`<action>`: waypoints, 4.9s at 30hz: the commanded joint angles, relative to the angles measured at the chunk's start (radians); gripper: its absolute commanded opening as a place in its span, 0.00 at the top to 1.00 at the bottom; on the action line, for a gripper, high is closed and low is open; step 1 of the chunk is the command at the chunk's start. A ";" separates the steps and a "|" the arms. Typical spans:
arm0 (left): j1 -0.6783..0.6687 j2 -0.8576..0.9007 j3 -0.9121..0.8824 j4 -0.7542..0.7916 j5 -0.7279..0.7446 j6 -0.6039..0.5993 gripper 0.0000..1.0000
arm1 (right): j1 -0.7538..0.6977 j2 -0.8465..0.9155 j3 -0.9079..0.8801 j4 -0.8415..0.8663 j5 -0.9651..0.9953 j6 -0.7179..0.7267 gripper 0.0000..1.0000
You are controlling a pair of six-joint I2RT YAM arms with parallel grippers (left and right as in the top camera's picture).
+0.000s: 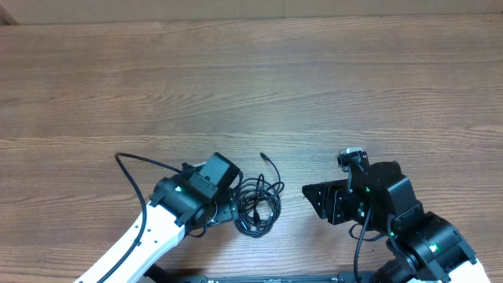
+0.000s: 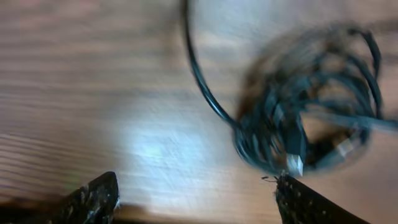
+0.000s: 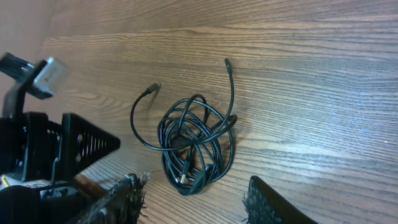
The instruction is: Untangle cables
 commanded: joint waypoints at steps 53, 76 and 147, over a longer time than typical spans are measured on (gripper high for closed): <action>-0.378 0.208 0.043 0.241 -0.087 -0.563 0.96 | 0.004 -0.004 0.012 -0.080 0.000 0.000 0.45; -0.384 0.255 0.044 0.218 -0.090 -0.254 0.95 | 0.004 -0.003 0.012 -0.079 0.000 0.000 0.45; 0.014 0.237 -0.140 0.249 0.441 0.738 0.44 | 0.004 -0.003 0.012 -0.083 0.057 0.000 0.36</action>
